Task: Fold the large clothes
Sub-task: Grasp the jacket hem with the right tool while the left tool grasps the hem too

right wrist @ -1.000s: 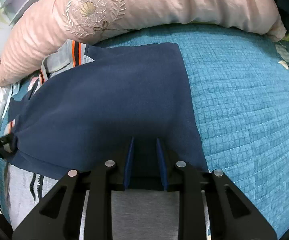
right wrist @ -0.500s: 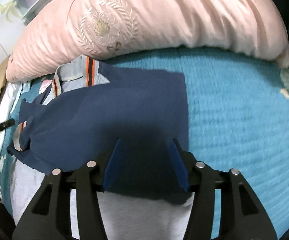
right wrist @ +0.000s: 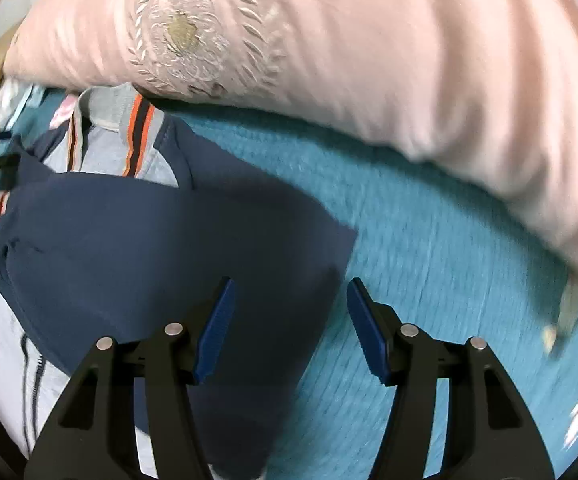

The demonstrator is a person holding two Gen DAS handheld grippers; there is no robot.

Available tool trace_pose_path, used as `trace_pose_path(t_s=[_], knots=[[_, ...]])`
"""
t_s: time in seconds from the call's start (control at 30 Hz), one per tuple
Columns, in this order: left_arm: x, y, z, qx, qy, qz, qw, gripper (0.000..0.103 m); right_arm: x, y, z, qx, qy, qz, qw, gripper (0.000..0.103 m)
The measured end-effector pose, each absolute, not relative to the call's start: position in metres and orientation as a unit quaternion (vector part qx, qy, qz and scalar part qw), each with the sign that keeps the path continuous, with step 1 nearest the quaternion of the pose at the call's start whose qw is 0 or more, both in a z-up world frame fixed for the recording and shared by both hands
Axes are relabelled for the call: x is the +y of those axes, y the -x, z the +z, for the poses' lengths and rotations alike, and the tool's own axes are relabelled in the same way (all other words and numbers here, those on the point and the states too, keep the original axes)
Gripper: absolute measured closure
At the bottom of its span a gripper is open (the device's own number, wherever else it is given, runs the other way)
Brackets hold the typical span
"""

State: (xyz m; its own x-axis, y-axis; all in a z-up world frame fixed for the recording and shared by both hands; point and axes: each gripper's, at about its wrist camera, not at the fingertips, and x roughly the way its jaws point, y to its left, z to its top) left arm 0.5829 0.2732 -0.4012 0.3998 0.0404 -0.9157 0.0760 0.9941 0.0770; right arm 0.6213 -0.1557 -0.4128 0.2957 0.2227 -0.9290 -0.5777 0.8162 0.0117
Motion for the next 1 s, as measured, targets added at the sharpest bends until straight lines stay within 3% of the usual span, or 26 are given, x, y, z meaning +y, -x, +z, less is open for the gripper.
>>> trace_pose_path(t_s=[0.33, 0.5, 0.6, 0.8, 0.9, 0.97, 1.0], knots=[[0.276, -0.600, -0.418, 0.566, -0.073, -0.123, 0.812, 0.013, -0.085, -0.654, -0.434, 0.534, 0.373, 0.325, 0.686, 0.047], [0.262, -0.612, -0.419, 0.558, -0.134, -0.148, 0.806, 0.012, -0.074, -0.664, -0.446, 0.539, 0.403, 0.339, 0.658, 0.042], [0.257, -0.619, -0.423, 0.553, -0.154, -0.147, 0.806, 0.010, -0.073, -0.669, -0.453, 0.524, 0.419, 0.337, 0.660, 0.028], [0.257, -0.636, -0.431, 0.570, -0.120, -0.146, 0.799, 0.008, -0.101, -0.695, -0.463, 0.572, 0.320, 0.347, 0.671, 0.022], [0.262, -0.638, -0.430, 0.572, -0.105, -0.153, 0.799, 0.012, -0.105, -0.695, -0.463, 0.571, 0.308, 0.356, 0.673, 0.028], [0.262, -0.635, -0.427, 0.569, -0.107, -0.172, 0.797, 0.026, -0.109, -0.693, -0.458, 0.571, 0.305, 0.368, 0.668, 0.044], [0.261, -0.634, -0.425, 0.568, -0.107, -0.178, 0.797, 0.030, -0.108, -0.692, -0.457, 0.570, 0.308, 0.374, 0.664, 0.046]])
